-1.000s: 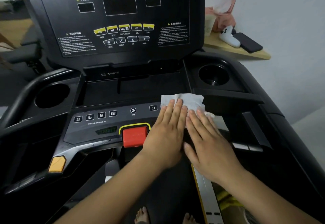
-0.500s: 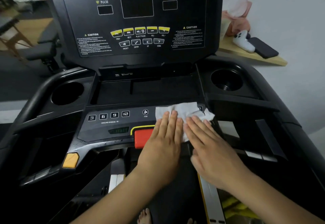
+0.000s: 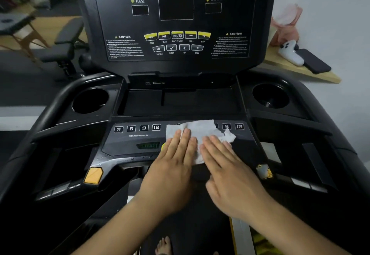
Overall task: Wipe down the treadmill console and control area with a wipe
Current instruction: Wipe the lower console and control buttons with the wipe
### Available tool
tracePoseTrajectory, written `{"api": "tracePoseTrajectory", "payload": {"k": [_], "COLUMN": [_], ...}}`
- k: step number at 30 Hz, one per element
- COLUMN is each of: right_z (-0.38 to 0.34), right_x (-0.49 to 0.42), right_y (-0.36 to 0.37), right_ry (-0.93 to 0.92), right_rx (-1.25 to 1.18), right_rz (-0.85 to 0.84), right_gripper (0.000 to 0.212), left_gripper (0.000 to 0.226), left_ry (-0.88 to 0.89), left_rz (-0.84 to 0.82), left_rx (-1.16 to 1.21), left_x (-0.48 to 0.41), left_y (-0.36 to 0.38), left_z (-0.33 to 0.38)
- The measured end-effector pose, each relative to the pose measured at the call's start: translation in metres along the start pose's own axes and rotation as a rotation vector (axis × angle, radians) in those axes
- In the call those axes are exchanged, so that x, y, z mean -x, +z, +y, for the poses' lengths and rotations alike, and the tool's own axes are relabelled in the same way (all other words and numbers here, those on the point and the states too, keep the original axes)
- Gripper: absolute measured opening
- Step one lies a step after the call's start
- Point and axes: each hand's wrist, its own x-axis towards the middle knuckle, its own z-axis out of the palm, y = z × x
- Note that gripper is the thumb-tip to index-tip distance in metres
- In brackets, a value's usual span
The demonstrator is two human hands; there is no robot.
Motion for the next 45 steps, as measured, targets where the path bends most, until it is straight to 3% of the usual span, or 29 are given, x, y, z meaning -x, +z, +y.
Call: {"api": "tracePoseTrajectory", "payload": {"k": [8,13,16,22,27,35,40,45], "right_z": [-0.011,-0.031,-0.028,-0.045,-0.07,-0.076,-0.096,-0.088], "right_x": [-0.057,-0.02,-0.039,-0.074,-0.043,-0.098,-0.068,-0.094], "right_y": [-0.014,-0.012,-0.018,-0.02,-0.012,-0.015,-0.01,-0.008], "right_ry": [0.034,-0.026,-0.02,-0.029,-0.129,-0.121,-0.209,-0.229], "right_rx": [-0.034,-0.051,-0.049,-0.063,-0.049,-0.015,-0.039,-0.014], "right_rz": [-0.003,-0.077,-0.059,-0.042,-0.092,-0.057,-0.075,-0.072], "right_gripper": [0.081,0.066,0.063,0.063,0.068,0.068,0.07,0.069], "left_gripper": [0.083,0.081,0.092,0.081,0.077,0.081,0.082,0.096], "left_ry": [-0.113,-0.074,-0.116,-0.17,-0.135,-0.235,-0.249,-0.277], "left_rz": [-0.144,0.055,-0.005,-0.05,0.144,0.091,0.08,0.08], "left_rx": [-0.149,0.012,-0.061,-0.118,0.022,-0.035,-0.012,-0.027], "left_x": [-0.016,0.022,0.012,0.012,0.051,0.029,0.065,0.06], "left_y": [-0.009,0.004,-0.002,0.007,0.015,0.01,0.012,0.011], "left_z": [-0.01,-0.02,-0.028,-0.041,-0.052,-0.079,-0.076,-0.09]}}
